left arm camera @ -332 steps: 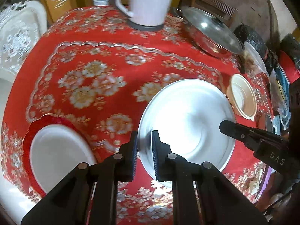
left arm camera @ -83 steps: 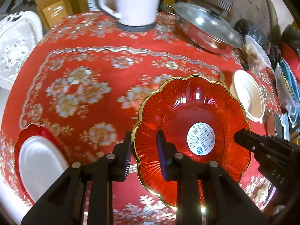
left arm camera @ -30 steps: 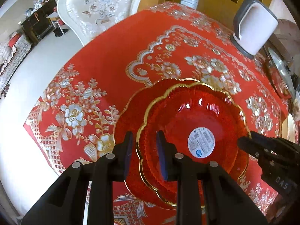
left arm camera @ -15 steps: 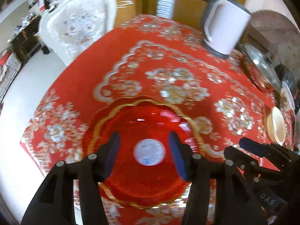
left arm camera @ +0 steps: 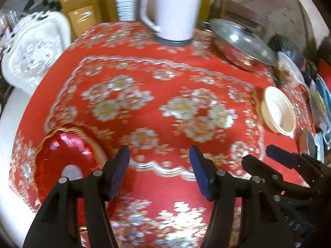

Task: Organize plates and bowls
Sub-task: 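Move both grippers toward the cream plastic bowl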

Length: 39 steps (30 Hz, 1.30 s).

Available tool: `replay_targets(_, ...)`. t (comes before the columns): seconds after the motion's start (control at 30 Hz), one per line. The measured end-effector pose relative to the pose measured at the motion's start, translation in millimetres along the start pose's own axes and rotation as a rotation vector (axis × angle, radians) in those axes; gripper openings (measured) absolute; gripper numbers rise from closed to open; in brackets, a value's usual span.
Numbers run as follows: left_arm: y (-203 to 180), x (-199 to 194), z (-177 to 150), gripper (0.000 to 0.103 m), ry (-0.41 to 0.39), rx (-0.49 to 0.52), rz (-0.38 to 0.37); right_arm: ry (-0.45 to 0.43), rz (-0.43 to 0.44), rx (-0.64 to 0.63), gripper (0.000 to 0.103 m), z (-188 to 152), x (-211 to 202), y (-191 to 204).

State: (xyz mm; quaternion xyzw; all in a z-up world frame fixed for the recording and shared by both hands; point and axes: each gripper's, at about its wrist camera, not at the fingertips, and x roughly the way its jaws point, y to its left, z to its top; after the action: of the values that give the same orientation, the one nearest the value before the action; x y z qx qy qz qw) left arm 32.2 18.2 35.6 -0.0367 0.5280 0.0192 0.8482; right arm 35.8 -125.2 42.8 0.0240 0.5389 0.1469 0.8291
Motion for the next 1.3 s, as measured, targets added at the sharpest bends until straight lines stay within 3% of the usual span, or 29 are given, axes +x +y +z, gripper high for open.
replay_targets(0.6,-128,-1,18,0.059,-0.023,0.182,-0.066,-0.053,-0.08,0.207,0.061,-19,-39,-118)
replay_targets(1.3,-210,0,42,0.059,-0.035,0.282,-0.125,-0.098,-0.137,0.303,0.062,-18,-68,-188)
